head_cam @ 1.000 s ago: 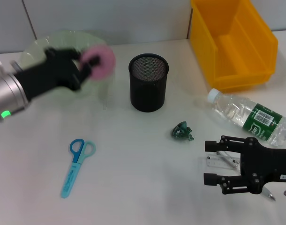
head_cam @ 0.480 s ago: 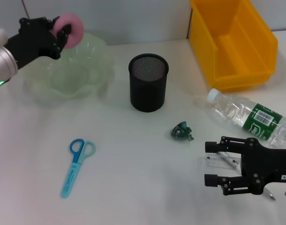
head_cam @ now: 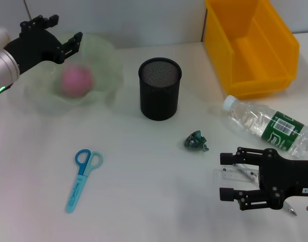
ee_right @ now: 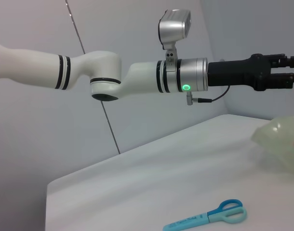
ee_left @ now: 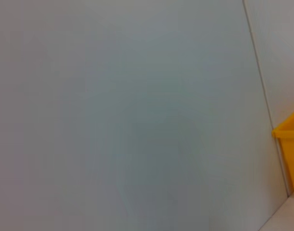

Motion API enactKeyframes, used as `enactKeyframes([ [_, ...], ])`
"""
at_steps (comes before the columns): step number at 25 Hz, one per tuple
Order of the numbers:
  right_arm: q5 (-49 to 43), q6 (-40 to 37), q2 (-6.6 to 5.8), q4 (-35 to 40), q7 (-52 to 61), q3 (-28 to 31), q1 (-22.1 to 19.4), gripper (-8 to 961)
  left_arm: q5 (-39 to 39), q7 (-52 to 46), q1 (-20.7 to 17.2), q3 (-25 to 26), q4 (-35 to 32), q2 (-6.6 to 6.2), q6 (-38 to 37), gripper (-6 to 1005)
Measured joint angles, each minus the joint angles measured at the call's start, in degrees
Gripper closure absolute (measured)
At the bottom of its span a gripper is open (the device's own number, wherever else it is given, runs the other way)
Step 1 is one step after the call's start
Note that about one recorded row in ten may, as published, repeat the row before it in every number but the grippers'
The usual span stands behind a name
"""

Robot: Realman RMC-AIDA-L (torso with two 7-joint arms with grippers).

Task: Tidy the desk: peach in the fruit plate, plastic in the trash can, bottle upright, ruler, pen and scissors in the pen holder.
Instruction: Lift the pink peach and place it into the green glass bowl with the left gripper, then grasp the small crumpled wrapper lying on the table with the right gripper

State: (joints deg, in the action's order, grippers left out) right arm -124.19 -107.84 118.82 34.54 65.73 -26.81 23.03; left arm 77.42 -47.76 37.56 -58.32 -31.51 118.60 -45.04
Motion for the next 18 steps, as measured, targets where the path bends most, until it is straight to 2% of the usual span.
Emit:
enactKeyframes([
  [1, 0.0, 0.0, 0.0, 0.0, 0.0, 0.0, 0.0, 170, 0.0, -0.1, 0.0, 0.1, 0.0, -0.05, 0.0, 455],
  [5, 0.0, 0.0, 0.0, 0.0, 0.0, 0.0, 0.1, 172, 0.0, -0.2, -0.1, 0.3, -0.2, -0.11, 0.1, 218],
  [9, 0.1, 0.0, 0.01, 0.0, 0.0, 0.2, -0.1, 173, 0.0, -1.5, -0.7, 0.1, -0.6, -0.19, -2.3, 211],
  [10, 0.3, 0.2, 0.04, 0.0, 0.0, 0.8, -0.2, 174, 0.4, -3.1, -2.9, -0.2, -1.5, -0.44, -10.8, 209],
  [13, 0.4, 0.7, 0.05, 0.0, 0.2, 1.6, -0.3, 175, 0.5, -3.3, -3.7, -0.4, -1.7, -0.51, -13.9, 204],
  [14, 0.4, 0.8, 0.05, 0.0, 0.2, 1.9, -0.3, 175, 0.8, -4.5, -6.0, -0.9, -2.1, -0.68, -21.4, 202],
  [17, 0.5, 0.9, 0.06, 0.1, 0.9, 3.3, -0.4, 177, 2.5, -5.9, -8.8, -1.3, -2.4, -0.8, -28.6, 197],
  [18, 0.5, 0.9, 0.05, 0.2, 1.4, 3.8, -0.5, 177, 3.9, -5.4, -10.8, -1.3, -2.4, -0.74, -32.4, 197],
])
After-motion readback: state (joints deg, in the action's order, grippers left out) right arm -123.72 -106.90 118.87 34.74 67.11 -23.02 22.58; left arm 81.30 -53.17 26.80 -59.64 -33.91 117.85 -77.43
